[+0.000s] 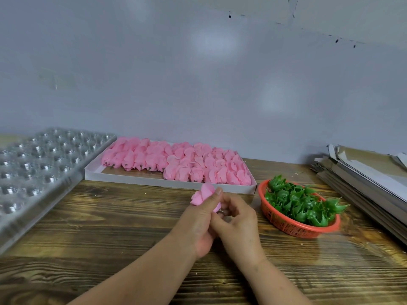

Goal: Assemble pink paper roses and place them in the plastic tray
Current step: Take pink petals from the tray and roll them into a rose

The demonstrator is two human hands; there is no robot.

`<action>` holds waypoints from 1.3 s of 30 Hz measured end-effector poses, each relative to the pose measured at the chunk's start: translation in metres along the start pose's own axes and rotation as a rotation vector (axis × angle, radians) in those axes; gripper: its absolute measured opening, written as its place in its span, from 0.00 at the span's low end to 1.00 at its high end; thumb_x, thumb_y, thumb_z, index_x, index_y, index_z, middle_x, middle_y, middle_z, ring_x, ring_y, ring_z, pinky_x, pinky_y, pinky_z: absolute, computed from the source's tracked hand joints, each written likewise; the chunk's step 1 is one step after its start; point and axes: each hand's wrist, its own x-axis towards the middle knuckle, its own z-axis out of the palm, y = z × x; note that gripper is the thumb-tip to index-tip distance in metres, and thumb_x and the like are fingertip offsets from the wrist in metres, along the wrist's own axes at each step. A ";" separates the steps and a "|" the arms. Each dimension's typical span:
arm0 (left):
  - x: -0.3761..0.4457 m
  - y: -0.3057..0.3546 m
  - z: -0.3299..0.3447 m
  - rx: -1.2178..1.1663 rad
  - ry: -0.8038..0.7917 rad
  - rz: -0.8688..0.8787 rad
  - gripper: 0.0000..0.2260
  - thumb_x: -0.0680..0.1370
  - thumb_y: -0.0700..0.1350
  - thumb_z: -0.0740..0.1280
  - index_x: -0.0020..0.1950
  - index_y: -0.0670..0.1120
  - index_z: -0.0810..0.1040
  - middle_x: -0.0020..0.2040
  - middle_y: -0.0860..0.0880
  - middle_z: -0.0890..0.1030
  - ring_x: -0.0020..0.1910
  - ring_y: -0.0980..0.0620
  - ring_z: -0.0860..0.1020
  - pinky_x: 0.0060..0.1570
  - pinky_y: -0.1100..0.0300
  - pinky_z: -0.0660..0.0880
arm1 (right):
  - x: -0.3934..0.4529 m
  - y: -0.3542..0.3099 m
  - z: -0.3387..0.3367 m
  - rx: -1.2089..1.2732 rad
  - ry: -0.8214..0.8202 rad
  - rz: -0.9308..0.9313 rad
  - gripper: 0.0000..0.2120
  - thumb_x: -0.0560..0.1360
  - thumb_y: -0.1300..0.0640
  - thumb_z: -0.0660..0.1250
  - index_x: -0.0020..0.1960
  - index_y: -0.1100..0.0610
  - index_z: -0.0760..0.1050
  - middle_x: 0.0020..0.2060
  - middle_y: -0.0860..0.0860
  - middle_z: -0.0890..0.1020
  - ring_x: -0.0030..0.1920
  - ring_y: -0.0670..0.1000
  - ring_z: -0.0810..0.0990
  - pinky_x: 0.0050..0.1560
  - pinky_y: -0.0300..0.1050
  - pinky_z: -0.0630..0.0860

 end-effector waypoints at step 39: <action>0.009 0.010 -0.013 0.211 0.073 -0.031 0.15 0.71 0.51 0.69 0.48 0.40 0.74 0.42 0.42 0.85 0.31 0.46 0.80 0.33 0.55 0.76 | 0.004 0.006 -0.005 0.068 -0.237 0.219 0.03 0.70 0.63 0.69 0.38 0.60 0.77 0.29 0.55 0.78 0.30 0.49 0.72 0.33 0.44 0.70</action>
